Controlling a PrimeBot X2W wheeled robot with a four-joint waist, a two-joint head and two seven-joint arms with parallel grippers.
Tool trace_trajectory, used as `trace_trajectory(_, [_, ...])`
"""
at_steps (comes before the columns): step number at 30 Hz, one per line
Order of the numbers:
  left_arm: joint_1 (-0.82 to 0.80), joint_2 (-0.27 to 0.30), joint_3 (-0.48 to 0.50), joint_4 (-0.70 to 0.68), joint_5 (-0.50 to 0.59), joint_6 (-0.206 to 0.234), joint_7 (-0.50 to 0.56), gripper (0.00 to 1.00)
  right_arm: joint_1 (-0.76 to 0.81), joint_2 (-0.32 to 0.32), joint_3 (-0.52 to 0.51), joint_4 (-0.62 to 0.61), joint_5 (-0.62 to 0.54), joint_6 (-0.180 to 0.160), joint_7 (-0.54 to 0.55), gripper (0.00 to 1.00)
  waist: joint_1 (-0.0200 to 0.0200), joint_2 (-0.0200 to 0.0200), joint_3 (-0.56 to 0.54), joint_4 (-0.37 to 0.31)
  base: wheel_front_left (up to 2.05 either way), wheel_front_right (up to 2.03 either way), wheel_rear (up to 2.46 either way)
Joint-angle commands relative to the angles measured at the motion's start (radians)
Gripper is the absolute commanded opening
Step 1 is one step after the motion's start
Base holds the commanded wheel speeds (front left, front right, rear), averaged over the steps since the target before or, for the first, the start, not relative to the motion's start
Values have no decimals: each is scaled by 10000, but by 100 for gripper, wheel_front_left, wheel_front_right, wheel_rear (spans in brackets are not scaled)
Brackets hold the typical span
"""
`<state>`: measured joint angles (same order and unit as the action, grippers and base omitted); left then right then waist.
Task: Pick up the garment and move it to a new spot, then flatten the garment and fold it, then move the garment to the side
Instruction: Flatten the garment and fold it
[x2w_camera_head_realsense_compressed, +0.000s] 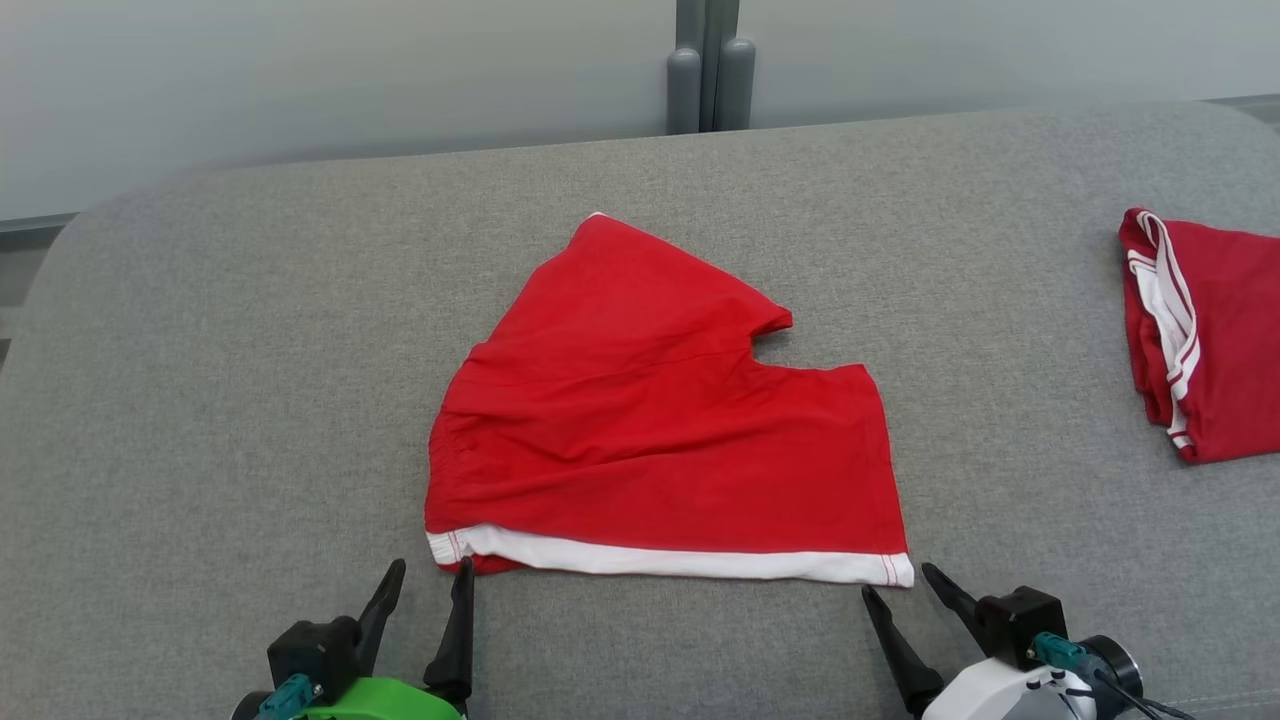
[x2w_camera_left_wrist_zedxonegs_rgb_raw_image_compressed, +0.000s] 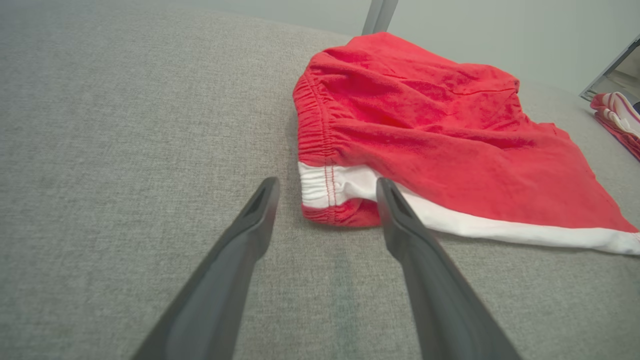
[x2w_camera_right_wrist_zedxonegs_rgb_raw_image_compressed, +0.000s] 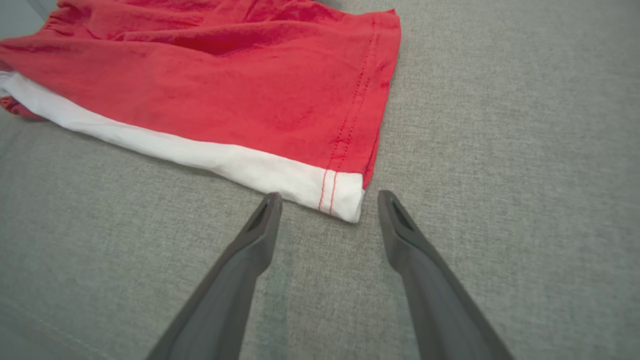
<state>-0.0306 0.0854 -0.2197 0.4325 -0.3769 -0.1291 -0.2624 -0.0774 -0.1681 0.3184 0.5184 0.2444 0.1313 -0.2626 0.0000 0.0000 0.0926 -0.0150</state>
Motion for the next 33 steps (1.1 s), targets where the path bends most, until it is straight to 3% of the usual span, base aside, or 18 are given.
trace_trajectory(1, [-127, 57, -11, -7, -58, -23, -24, 100, -123, -53, 61, 37, 100, -13, -29, 96, 0, 0, 15, 16, 0, 0, 0])
trace_trajectory(5, [-182, 48, -119, -16, -106, -23, -24, 100, -227, -135, 308, 197, 189, -13, -30, 92, 0, 0, 72, 82, 0, 0, 0])
trace_trajectory(7, [-207, 49, -160, -22, -143, -23, -24, 100, -289, -166, 418, 309, 242, -13, -29, 84, 0, 0, 96, 118, 0, 0, 0])
trace_trajectory(12, [-152, 85, -215, -32, -222, -23, -24, 100, -289, -226, 476, 413, 320, -13, -29, 73, 0, 0, 84, 190, 0, 0, 0])
trace_trajectory(16, [-155, 95, -247, -47, -255, -23, -24, 100, -336, -298, 535, 359, 363, -13, -29, 76, 0, 0, 92, 224, 0, 0, 0])
trace_trajectory(24, [-183, 144, -334, 8, -322, -23, -24, 100, -531, -632, 881, 427, 842, -13, -29, 94, 0, 0, 113, 283, 0, 0, 0])
trace_trajectory(33, [-271, 159, -333, -13, -319, -24, -25, 100, -830, -1129, 1739, 302, 1597, -13, -29, 92, 0, 0, 268, 358, 0, 0, 0])
